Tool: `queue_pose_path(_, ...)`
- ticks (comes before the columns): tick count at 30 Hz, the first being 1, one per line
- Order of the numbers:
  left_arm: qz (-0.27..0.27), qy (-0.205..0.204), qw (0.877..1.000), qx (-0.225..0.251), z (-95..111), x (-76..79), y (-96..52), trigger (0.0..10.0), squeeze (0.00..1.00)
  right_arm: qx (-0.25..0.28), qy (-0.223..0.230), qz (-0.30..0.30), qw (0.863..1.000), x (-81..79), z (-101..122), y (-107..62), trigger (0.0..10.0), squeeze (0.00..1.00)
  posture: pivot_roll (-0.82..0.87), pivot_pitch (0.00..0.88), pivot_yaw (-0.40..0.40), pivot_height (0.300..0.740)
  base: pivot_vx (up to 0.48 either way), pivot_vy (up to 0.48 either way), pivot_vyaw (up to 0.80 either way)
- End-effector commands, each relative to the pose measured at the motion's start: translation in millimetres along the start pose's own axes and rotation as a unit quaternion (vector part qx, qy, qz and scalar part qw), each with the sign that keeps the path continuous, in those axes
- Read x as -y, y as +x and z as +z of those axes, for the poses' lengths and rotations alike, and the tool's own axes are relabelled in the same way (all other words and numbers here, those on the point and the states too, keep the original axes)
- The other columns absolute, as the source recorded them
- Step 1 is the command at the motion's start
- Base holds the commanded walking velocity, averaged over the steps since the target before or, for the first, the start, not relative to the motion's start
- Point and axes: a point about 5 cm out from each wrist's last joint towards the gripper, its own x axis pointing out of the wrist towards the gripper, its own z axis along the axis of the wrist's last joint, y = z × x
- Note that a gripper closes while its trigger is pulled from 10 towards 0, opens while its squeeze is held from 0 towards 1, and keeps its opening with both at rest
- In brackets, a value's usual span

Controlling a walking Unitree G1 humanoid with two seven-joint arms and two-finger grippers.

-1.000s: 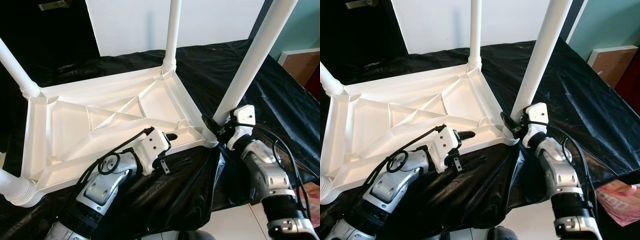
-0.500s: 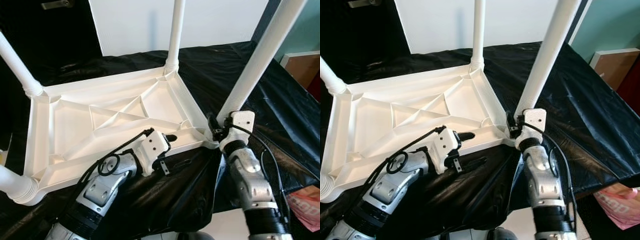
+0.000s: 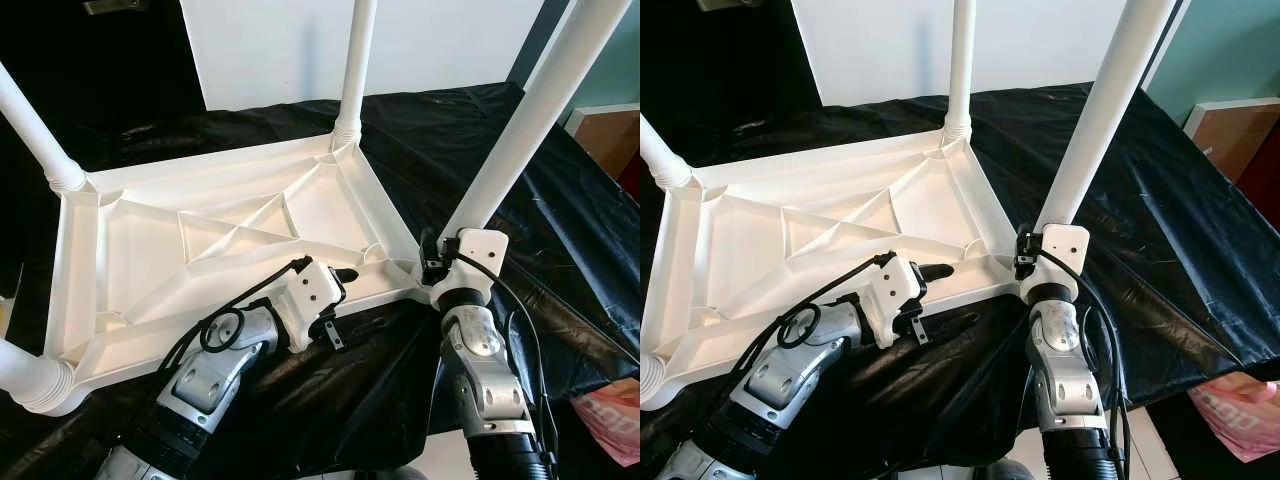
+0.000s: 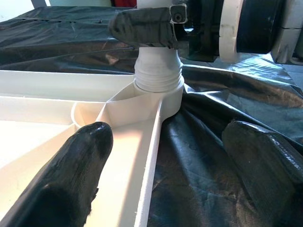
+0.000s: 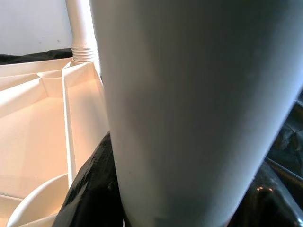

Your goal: Building children table

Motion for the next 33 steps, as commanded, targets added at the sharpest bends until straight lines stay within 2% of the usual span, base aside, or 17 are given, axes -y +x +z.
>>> queue_pose_path(1,-0.029,0.006,1.000,-0.005,-1,3.6,2.0,10.0,0.00,-0.062,-0.008,-0.035,0.997,7.6,-24,-8.8,10.0,0.00,0.01,0.100,-0.054,0.740,0.000,0.000,0.00)
queue_pose_path(5,-0.028,0.006,1.000,-0.004,-1,5.1,1.8,10.0,0.00,-0.054,-0.013,-0.037,0.998,10.0,-20,-8.2,10.0,0.00,0.01,0.110,-0.059,0.740,0.000,0.000,0.00)
queue_pose_path(6,-0.028,0.006,1.000,-0.004,0,5.1,1.7,10.0,0.00,-0.052,-0.015,-0.036,0.998,10.8,-19,-8.0,10.0,0.89,0.02,0.112,-0.060,0.740,0.000,0.000,0.00)
queue_pose_path(7,-0.027,0.006,1.000,-0.003,0,5.0,1.7,10.0,0.00,-0.048,-0.016,-0.035,0.998,11.2,-18,-8.0,10.0,1.00,0.02,0.113,-0.061,0.740,0.000,0.000,0.00)
queue_pose_path(15,-0.024,0.005,1.000,-0.004,0,4.4,0.0,10.0,0.00,-0.016,-0.015,-0.004,1.000,12.9,-8,-7.2,10.0,1.00,0.02,0.123,-0.058,0.740,0.000,0.000,0.00)
queue_pose_path(20,-0.023,0.003,1.000,-0.003,0,4.2,-0.3,10.0,0.00,0.001,-0.022,0.039,0.999,26.3,-2,-7.4,10.0,1.00,0.00,0.132,-0.056,0.740,0.000,0.000,0.00)
queue_pose_path(26,-0.022,0.002,1.000,-0.003,0,4.2,0.1,10.0,0.00,0.001,-0.028,0.067,0.997,33.4,-2,-7.1,10.0,1.00,0.00,0.133,-0.054,0.740,0.000,0.000,0.00)
queue_pose_path(27,-0.023,0.001,1.000,-0.002,-1,4.9,1.4,10.0,0.00,0.001,-0.033,0.112,0.993,40.0,-1,-4.0,10.0,1.00,-0.01,0.133,-0.049,0.740,0.000,0.000,0.00)
queue_pose_path(28,-0.023,0.001,1.000,-0.002,-1,4.9,1.4,10.0,0.00,0.001,-0.033,0.112,0.993,40.0,-1,-4.0,10.0,1.00,-0.01,0.133,-0.049,0.740,0.000,0.000,0.00)
queue_pose_path(30,-0.024,0.001,1.000,-0.001,0,4.5,2.6,10.0,0.00,0.002,-0.035,0.159,0.987,43.2,3,2.2,10.0,1.00,-0.01,0.133,-0.045,0.740,0.000,0.000,0.00)
queue_pose_path(31,-0.025,0.002,1.000,0.000,0,4.2,2.8,10.0,0.00,0.000,-0.034,0.186,0.982,42.7,5,4.8,10.0,0.03,-0.01,0.132,-0.043,0.740,0.000,0.000,0.00)
queue_pose_path(33,-0.026,0.004,1.000,-0.002,0,3.8,2.8,10.0,0.00,0.002,-0.037,0.220,0.975,41.4,8,8.5,10.0,0.00,-0.02,0.131,-0.039,0.740,0.000,0.000,0.00)
